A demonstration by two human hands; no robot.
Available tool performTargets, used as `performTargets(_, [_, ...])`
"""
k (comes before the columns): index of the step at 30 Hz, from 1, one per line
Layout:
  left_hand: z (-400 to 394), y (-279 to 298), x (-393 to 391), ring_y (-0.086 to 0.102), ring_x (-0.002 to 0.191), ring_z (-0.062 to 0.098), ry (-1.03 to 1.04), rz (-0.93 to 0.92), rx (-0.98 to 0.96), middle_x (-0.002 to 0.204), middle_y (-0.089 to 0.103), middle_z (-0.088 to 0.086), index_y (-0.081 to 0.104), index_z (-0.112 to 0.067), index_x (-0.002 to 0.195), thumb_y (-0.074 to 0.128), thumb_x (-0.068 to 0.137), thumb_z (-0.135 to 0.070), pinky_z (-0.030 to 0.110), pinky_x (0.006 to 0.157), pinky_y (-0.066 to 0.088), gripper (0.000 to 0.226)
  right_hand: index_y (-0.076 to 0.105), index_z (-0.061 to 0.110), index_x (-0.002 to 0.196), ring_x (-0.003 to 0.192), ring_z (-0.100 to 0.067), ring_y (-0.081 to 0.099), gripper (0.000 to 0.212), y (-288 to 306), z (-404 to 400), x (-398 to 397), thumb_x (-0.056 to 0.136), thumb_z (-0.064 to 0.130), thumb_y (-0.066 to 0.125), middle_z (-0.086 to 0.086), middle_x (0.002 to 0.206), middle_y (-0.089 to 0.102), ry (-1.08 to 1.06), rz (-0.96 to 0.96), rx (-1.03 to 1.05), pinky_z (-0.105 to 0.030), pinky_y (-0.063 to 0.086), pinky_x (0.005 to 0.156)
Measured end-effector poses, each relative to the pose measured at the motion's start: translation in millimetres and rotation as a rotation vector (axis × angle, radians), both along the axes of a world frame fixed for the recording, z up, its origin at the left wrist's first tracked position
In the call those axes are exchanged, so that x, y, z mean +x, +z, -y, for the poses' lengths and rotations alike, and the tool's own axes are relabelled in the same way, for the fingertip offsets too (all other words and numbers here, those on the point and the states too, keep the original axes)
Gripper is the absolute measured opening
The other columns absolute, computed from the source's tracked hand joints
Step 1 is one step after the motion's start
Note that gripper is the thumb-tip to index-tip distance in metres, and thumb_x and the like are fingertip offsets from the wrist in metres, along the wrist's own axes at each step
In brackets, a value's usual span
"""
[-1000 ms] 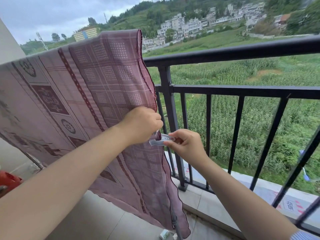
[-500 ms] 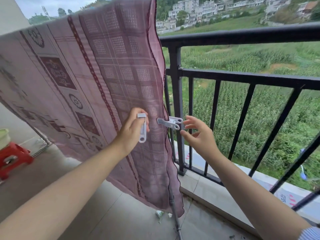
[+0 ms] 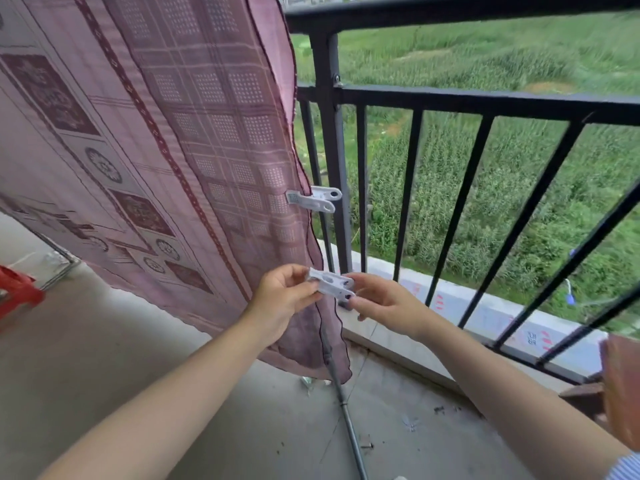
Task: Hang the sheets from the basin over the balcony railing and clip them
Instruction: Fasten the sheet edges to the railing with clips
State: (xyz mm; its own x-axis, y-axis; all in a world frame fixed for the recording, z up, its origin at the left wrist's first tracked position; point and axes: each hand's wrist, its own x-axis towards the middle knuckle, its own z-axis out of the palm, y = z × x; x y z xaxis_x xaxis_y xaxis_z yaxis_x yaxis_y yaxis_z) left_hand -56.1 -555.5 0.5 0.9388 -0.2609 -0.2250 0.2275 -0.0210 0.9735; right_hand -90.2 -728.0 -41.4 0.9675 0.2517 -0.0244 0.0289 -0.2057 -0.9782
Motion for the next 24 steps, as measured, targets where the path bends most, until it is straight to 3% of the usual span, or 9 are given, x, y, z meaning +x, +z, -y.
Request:
performTargets(2, [3,-12,-1,0.065,0.059,0.004,-0.040,-0.050,-0.002,0.070,0.062,0.003,0.055,-0.006,0.075,0.045,0.084,0.013,0.016,0.063,0.056,0.023,0.057,0.035,0.092,0.078,-0.014,0.060,0.026,-6,2,-5,0.083,0.010,0.060,0.001,0.084,0.063,-0.018,-0.027,0.032,-0.030,0.049,0.072])
performTargets(4, [2,-21,-2,0.064,0.064,0.002,-0.159,0.075,0.188,0.078,0.061,0.003,0.058,-0.006,0.083,0.047,0.084,0.012,0.013,0.064,0.054,0.021,0.061,0.027,0.083,0.069,-0.008,0.057,0.020,-15,6,-9,0.080,0.007,0.064,0.005,0.074,0.062,-0.108,-0.015,0.012,-0.026,0.048,0.070])
performTargets(6, [-5,-30,4,0.064,0.070,0.000,-0.290,0.497,0.569,0.084,0.064,-0.002,0.064,-0.003,0.094,0.048,0.083,0.010,0.010,0.069,0.049,0.024,0.062,0.016,0.081,0.061,-0.002,0.051,0.010,-28,10,-13,0.079,0.006,0.063,0.003,0.069,0.058,-0.193,0.007,-0.063,-0.020,0.044,0.065])
performTargets(11, [3,-49,39,0.070,0.080,0.019,-0.702,1.376,1.637,0.069,0.071,0.001,0.070,-0.015,0.062,0.040,0.068,-0.006,0.036,0.091,0.035,0.032,0.064,0.004,0.085,0.056,-0.003,0.047,0.010,-60,23,-16,0.078,0.011,0.063,-0.003,0.072,0.058,-0.396,-0.038,-0.207,-0.010,0.037,0.054])
performTargets(14, [18,-54,60,0.067,0.071,0.017,-0.875,1.345,1.905,0.059,0.067,-0.003,0.070,-0.018,0.057,0.040,0.067,-0.008,0.042,0.095,0.038,0.033,0.062,0.001,0.084,0.064,-0.012,0.049,0.015,-72,27,-15,0.078,0.014,0.063,-0.003,0.072,0.057,-0.416,-0.069,-0.229,-0.020,0.038,0.059])
performTargets(17, [27,-61,78,0.054,0.062,0.018,-0.973,1.395,2.008,0.046,0.057,-0.004,0.067,-0.020,0.044,0.034,0.059,-0.005,0.032,0.088,0.035,0.039,0.063,0.001,0.089,0.072,-0.016,0.052,0.018,-81,29,-14,0.079,0.015,0.064,-0.007,0.078,0.060,-0.433,-0.081,-0.229,-0.028,0.041,0.067])
performTargets(19, [38,-58,72,0.052,0.081,0.022,-1.086,1.385,2.162,0.069,0.064,0.002,0.073,-0.015,0.067,0.034,0.068,0.000,0.033,0.092,0.031,0.042,0.063,0.000,0.092,0.074,-0.017,0.053,0.020,-85,30,-15,0.079,0.015,0.063,-0.010,0.081,0.061,-0.444,-0.086,-0.232,-0.030,0.041,0.068])
performTargets(21, [38,-77,75,0.045,0.106,0.028,-1.337,1.229,2.109,0.105,0.058,0.011,0.063,-0.005,0.104,0.035,0.084,0.002,0.040,0.098,0.029,0.035,0.062,-0.001,0.092,0.074,-0.017,0.052,0.023,-90,32,-16,0.080,0.018,0.061,-0.015,0.082,0.063,-0.446,-0.104,-0.251,-0.032,0.043,0.067])
performTargets(24, [39,-87,79,0.040,0.114,0.031,-1.428,1.173,2.129,0.118,0.051,0.014,0.055,-0.001,0.114,0.038,0.088,0.000,0.041,0.097,0.030,0.031,0.062,0.002,0.093,0.072,-0.016,0.051,0.022,-96,35,-19,0.081,0.021,0.060,-0.007,0.078,0.060,-0.456,-0.145,-0.238,-0.028,0.038,0.065])
